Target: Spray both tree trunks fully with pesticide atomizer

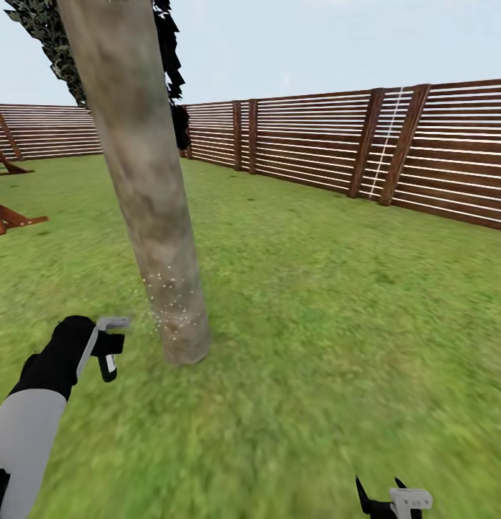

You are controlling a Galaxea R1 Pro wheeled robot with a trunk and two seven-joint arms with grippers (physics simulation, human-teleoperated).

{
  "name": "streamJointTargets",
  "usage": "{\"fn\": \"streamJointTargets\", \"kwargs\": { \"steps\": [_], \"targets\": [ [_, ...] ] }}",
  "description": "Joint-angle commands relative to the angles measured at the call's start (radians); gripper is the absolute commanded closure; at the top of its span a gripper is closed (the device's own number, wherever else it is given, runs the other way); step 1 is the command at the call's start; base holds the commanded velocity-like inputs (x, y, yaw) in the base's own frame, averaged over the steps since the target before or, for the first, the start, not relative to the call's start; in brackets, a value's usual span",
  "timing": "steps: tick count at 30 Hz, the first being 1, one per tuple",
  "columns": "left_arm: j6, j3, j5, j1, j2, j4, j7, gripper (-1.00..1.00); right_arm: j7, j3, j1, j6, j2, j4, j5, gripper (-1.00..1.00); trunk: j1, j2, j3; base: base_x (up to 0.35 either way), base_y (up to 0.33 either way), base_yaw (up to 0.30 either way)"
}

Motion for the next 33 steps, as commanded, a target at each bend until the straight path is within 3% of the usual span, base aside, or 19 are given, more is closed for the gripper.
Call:
{"fn": "streamJointTargets", "kwargs": {
  "steps": [1, 3, 5, 8, 10, 12, 14, 18, 22, 26, 27, 31, 33],
  "targets": [
    [-0.001, 0.001, 0.000, 0.004, 0.000, 0.001, 0.001, 1.00, 0.000, 0.000, 0.000, 0.000, 0.000, 0.000, 0.000, -1.00, 0.000, 0.000, 0.000, -0.291, -0.129, 0.000],
    [-0.003, 0.002, 0.002, 0.007, -0.001, 0.003, 0.001, 1.00, 0.000, 0.000, 0.000, 0.000, 0.000, 0.000, 0.000, -1.00, 0.000, 0.000, 0.000, -0.285, -0.176, 0.000],
    [-0.009, 0.002, -0.001, 0.020, -0.044, 0.005, 0.005, 1.00, 0.000, 0.000, 0.000, 0.000, 0.000, 0.000, 0.000, -1.00, 0.000, 0.000, 0.000, -0.225, -0.182, 0.000],
    [-0.069, 0.002, -0.001, 0.029, -0.088, 0.005, 0.015, 1.00, 0.000, 0.000, 0.000, 0.000, 0.000, 0.000, -0.001, -1.00, 0.000, 0.000, 0.000, -0.085, -0.155, 0.000],
    [-0.108, 0.006, -0.002, 0.036, -0.104, 0.056, 0.024, 1.00, 0.000, 0.000, 0.000, 0.000, 0.000, 0.000, -0.001, -1.00, 0.000, 0.000, 0.000, -0.009, -0.199, 0.000],
    [-0.212, 0.022, -0.002, 0.037, -0.105, 0.131, 0.039, 1.00, 0.000, 0.000, 0.000, 0.000, 0.000, 0.000, -0.001, -1.00, 0.000, 0.000, 0.000, -0.002, -0.231, 0.000],
    [-0.327, 0.069, 0.002, 0.038, -0.108, 0.239, 0.106, 1.00, 0.000, 0.001, 0.000, 0.000, 0.000, 0.000, 0.000, -1.00, 0.000, 0.000, 0.000, 0.025, -0.255, 0.000],
    [-0.483, 0.080, 0.003, 0.039, -0.138, 0.350, 0.146, 1.00, 0.000, 0.001, 0.000, 0.000, 0.001, 0.000, 0.000, -1.00, 0.000, 0.000, 0.000, 0.012, -0.268, 0.000],
    [-0.581, 0.081, 0.005, 0.041, -0.211, 0.425, 0.257, 1.00, 0.001, 0.001, 0.000, 0.000, 0.000, -0.001, 0.000, -1.00, 0.000, 0.000, 0.000, 0.079, -0.269, 0.000],
    [-0.623, 0.081, 0.007, 0.047, -0.229, 0.484, 0.303, 1.00, 0.002, 0.001, 0.000, -0.001, 0.000, -0.002, -0.001, -1.00, 0.000, 0.000, 0.000, 0.120, -0.269, 0.000],
    [-0.625, 0.081, 0.012, 0.047, -0.230, 0.487, 0.304, 1.00, 0.002, 0.001, 0.000, -0.001, 0.000, -0.002, -0.001, -1.00, 0.000, 0.000, 0.000, 0.130, -0.269, 0.000],
    [-0.631, 0.079, 0.142, 0.051, -0.229, 0.489, 0.292, 1.00, 0.001, 0.001, 0.000, -0.002, 0.001, 0.000, -0.001, -1.00, 0.000, 0.000, -0.001, 0.131, -0.269, 0.162],
    [-0.633, 0.079, 0.152, 0.052, -0.228, 0.490, 0.292, 1.00, 0.000, 0.001, 0.000, -0.002, 0.002, 0.000, -0.001, -1.00, 0.000, 0.000, -0.002, 0.132, -0.269, 0.258]
  ]
}}
